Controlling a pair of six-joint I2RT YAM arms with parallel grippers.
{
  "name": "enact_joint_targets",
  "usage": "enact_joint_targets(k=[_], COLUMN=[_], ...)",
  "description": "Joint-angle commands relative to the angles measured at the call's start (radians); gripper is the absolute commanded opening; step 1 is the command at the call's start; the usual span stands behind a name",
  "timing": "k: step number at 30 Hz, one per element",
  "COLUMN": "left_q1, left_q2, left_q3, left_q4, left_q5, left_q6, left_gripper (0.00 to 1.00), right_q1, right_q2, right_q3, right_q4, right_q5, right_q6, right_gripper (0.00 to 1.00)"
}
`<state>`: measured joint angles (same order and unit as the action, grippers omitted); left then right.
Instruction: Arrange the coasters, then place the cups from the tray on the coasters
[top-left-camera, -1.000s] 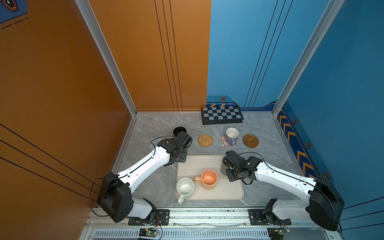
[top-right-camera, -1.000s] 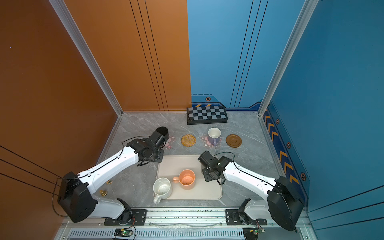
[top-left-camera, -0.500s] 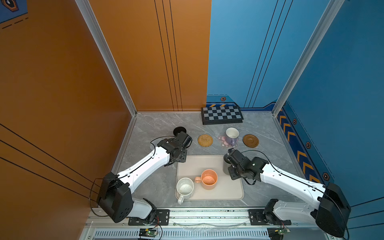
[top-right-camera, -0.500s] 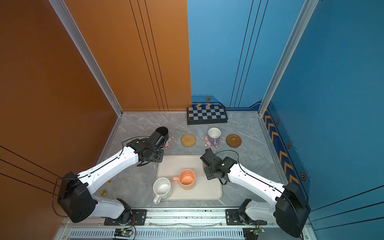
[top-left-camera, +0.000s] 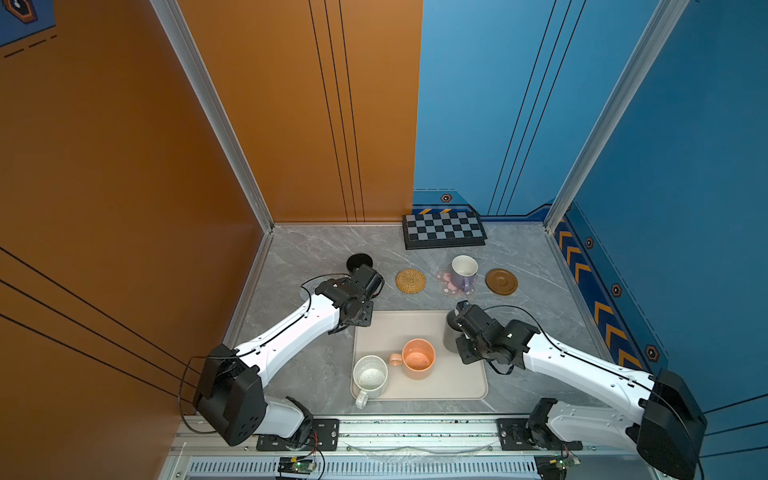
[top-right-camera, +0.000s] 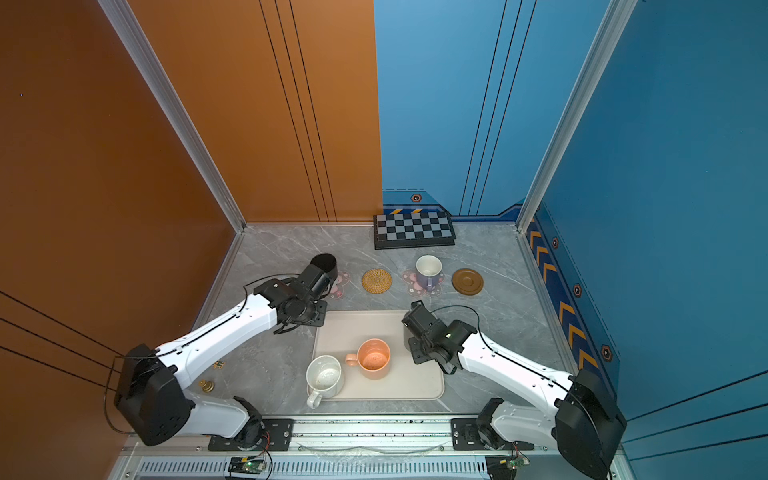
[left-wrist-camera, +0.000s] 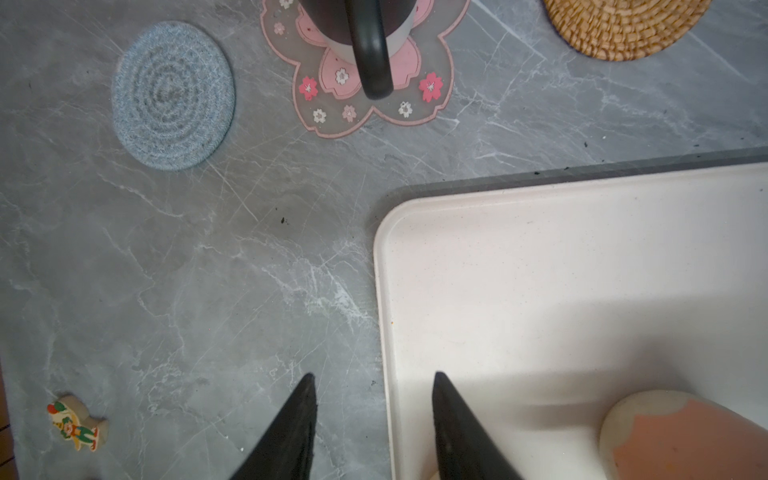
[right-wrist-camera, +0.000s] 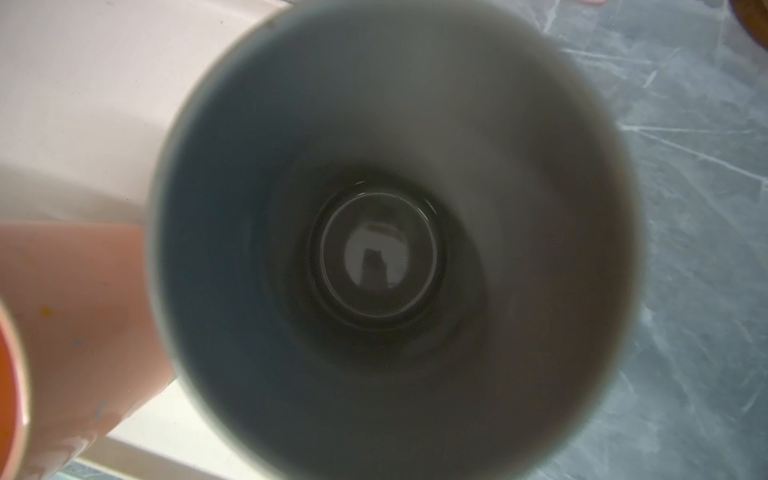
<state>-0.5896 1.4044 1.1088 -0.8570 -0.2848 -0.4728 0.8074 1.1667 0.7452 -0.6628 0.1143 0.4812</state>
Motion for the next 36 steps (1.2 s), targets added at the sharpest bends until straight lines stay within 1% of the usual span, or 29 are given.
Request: enact_joint_targets(k=[1, 6, 12, 16, 18, 22, 23, 27, 31, 36], left_q1=[0.010, 0.008, 0.014, 0.022, 0.023, 0.030, 0.033, 0.034, 0.034, 0.033], left_q2=[-0.027, -0.029, -0.054, -0.060, -0.062, -0.059, -0.058, -0.055, -0.058, -0.059], left_q3=[-0.007, -0.006, -0.019, -0.027, -0.028, -0.025, -0.024, -0.021, -0.027, -0.029], left_q4=[-0.004, -0.006, -0.006, -0.006, -0.007, -0.006, -0.006, -0.006, -0.006, -0.006], left_q5=[-0.011, -0.002, -0.003, -0.002, -0.002, 0.000, 0.002, 0.004, 0.004, 0.006], left_q6=[-0.014, -0.014, -0.013, -0.013, -0.015, -0.011, -0.011, -0.011, -0.017, -0.021], left_gripper=[0.47, 0.47, 0.47, 0.47, 0.47, 0.47, 0.47, 0.47, 0.47, 0.47], right_q1=[0.006, -0.002, -0.009, -0.008, -0.009, -0.011, -0.010, -0.005, -0.008, -0.043], right_q2=[-0.029, 0.009, 0.106, 0.159, 0.167, 0.158, 0.155, 0.123, 0.052, -0.018], right_q3=[-0.007, 0.055, 0.133, 0.168, 0.167, 0.171, 0.171, 0.163, 0.137, 0.128], right_q4=[-0.033, -0.070, -0.096, -0.130, -0.132, -0.132, -0.132, -0.116, -0.087, -0.082], right_q5=[-0.028, -0.004, -0.030, -0.016, -0.014, 0.000, 0.003, 0.017, 0.048, 0.075], right_q6=[0.037, -0.006, -0.067, -0.079, -0.077, -0.072, -0.073, -0.078, -0.078, -0.087], right_gripper=[0.32, 0.34, 0.33, 0.25, 0.19, 0.05, 0.00, 0.00, 0.00, 0.00])
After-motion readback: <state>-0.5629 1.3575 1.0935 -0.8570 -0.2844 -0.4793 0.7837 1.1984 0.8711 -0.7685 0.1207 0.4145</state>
